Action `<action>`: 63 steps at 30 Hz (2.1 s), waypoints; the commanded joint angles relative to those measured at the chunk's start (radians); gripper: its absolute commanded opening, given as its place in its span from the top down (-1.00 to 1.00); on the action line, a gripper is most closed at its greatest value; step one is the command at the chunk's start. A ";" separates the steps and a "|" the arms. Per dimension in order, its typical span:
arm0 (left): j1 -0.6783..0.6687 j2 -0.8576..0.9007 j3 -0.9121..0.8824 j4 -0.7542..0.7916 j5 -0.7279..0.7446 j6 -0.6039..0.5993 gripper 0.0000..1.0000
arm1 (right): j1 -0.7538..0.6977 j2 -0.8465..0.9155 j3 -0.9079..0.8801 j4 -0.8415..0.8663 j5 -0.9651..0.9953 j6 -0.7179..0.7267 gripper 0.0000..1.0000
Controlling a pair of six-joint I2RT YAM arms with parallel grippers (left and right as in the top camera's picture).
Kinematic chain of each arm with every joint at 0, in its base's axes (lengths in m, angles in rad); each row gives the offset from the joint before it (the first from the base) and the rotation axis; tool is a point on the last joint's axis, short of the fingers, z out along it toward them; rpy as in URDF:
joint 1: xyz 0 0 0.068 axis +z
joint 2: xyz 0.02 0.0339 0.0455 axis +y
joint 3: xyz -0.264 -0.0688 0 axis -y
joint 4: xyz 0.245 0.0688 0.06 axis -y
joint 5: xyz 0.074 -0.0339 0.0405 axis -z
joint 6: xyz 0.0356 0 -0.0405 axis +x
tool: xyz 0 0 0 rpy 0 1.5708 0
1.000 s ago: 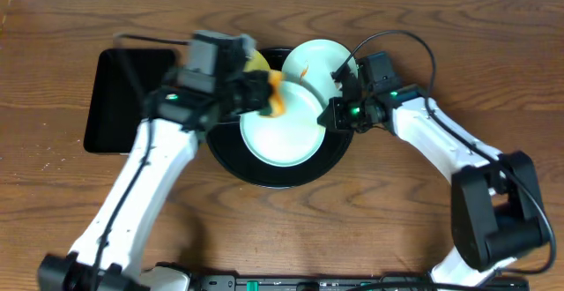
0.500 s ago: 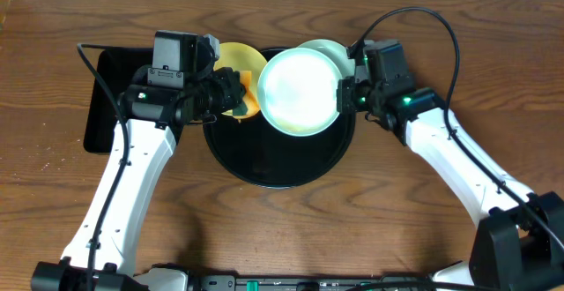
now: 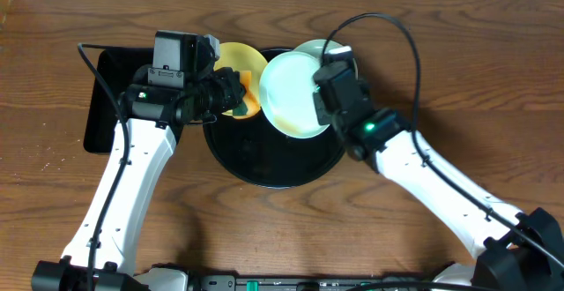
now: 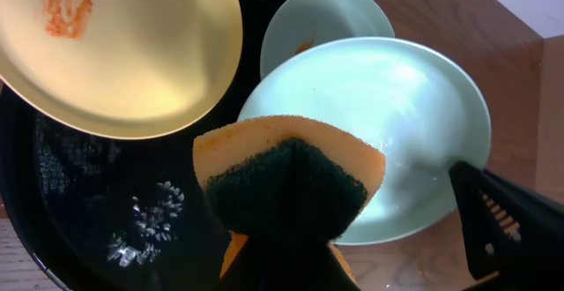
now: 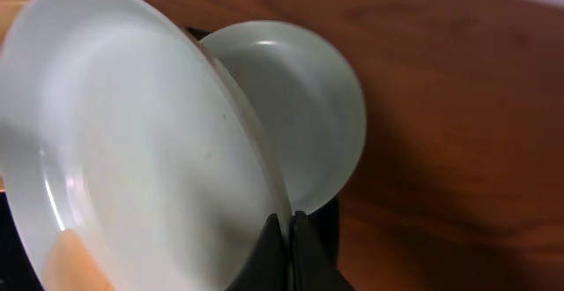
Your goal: Clean dirty plates on tray and stack at the side
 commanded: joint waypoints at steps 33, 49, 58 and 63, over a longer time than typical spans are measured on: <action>0.002 0.005 0.000 -0.002 0.003 0.010 0.85 | 0.246 -0.030 0.000 -0.100 0.542 -0.139 0.98; 0.002 0.005 0.000 -0.006 0.003 0.010 0.85 | 0.302 -0.030 0.000 -0.121 0.618 -0.125 0.98; 0.002 0.005 0.000 -0.006 0.003 0.010 0.85 | 0.290 -0.031 0.000 -0.156 0.494 -0.048 0.98; 0.002 0.005 0.000 -0.006 0.003 0.010 0.85 | 0.233 -0.045 0.000 -0.157 0.274 0.009 0.98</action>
